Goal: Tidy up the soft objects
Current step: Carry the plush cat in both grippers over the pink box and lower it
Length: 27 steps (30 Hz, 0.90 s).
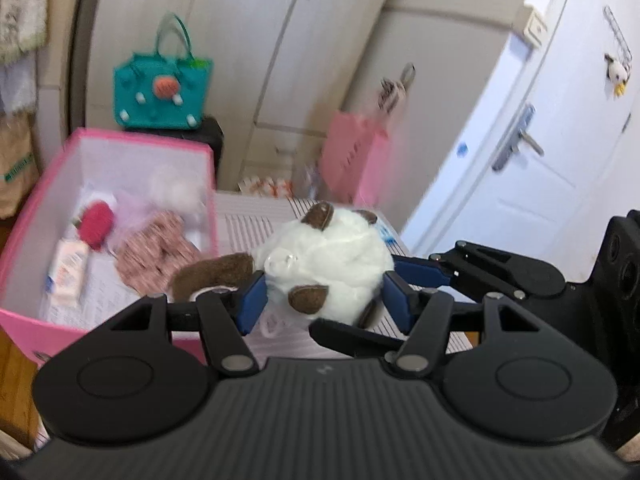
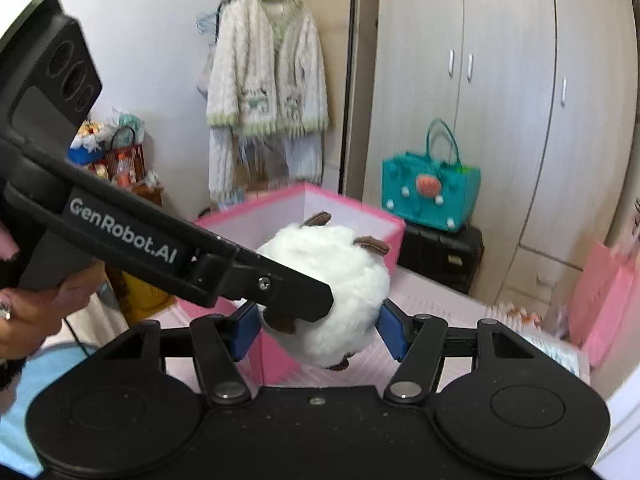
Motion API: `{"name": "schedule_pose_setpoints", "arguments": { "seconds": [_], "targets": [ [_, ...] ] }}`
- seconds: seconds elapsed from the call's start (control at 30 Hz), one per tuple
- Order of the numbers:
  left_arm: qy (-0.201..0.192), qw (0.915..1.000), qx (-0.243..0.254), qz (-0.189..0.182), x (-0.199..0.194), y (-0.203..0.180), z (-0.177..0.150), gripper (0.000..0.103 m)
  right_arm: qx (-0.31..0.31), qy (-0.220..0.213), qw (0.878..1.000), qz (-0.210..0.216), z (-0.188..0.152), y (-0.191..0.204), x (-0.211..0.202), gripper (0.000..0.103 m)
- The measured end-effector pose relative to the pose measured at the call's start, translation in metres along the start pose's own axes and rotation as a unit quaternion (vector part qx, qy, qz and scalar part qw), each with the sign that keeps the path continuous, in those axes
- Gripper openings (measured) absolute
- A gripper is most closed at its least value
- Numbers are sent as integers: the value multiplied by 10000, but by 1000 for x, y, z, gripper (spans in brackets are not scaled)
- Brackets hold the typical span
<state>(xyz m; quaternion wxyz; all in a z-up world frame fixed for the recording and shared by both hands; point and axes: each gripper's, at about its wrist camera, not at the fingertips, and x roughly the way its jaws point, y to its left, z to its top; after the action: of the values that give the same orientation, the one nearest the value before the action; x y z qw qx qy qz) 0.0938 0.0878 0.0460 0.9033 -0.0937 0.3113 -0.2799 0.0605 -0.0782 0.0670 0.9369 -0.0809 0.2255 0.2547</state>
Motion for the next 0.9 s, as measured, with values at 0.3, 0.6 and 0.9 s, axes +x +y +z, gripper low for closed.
{"name": "schedule_pose_setpoints", "arguments": {
  "seconds": [0.3,0.6,0.9],
  "targets": [
    [-649,9963,-24,561,-17,38,13,62,162,-196,9985,493,34,6,49,67],
    [-468,9916,-755,943,11,98,20,63,976,253,9900,986,28,0,114,67],
    [-116,9869,-1189,1087,43,138,8,63,1261,692,9825,1184,7,-2,158,67]
  ]
}}
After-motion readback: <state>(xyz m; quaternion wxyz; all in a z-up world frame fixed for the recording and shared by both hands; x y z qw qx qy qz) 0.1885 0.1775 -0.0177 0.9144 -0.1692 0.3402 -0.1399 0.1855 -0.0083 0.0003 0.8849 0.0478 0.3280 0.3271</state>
